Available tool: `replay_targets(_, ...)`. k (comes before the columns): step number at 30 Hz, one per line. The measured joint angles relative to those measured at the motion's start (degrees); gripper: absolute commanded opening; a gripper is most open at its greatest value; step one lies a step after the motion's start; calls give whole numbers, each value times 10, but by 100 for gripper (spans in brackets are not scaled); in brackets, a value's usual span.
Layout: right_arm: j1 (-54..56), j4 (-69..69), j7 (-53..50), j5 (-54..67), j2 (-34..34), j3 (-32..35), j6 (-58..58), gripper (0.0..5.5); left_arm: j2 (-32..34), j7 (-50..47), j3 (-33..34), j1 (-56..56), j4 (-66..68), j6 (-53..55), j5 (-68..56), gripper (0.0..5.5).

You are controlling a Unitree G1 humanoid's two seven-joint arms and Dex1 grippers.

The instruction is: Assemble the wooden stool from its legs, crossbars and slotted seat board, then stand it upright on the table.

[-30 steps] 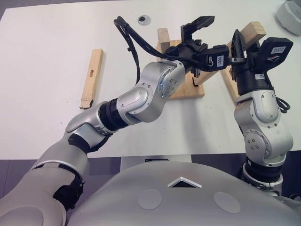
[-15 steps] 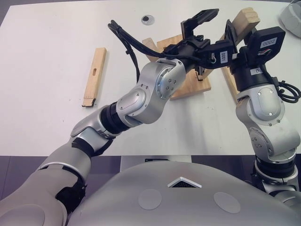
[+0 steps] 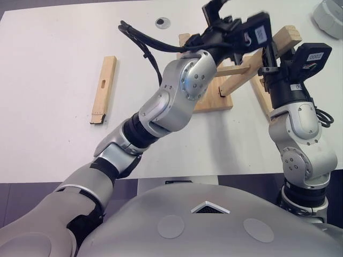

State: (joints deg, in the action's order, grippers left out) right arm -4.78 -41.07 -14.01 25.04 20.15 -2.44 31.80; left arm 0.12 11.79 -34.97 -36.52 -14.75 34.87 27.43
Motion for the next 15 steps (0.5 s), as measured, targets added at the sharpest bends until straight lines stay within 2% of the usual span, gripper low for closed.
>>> replay_targets(1, 0, 0, 0, 0, -1, 1, 0, 127, -20, -15, 37, -2, -2, -6, -19, 452)
replay_targets(3, -2, 2, 2, -9, -2, 1, 0, 188, -71, -35, 113, -11, -20, -14, -76, 452)
replay_targets(4, -9, 19, 12, -23, 5, -7, 11, 202, -75, -37, 134, -17, -35, -19, -104, 452)
replay_targets(7, -29, 42, 27, -51, 7, -21, 17, 247, -74, -64, 275, -50, -69, 0, -208, 452)
replay_targets(9, -30, 46, 37, -67, 4, -16, 12, 276, -72, -80, 334, -81, -73, 21, -250, 452)
replay_targets(15, -30, 66, 62, -86, -18, 1, -21, 289, -61, -100, 385, -102, -86, 32, -292, 452)
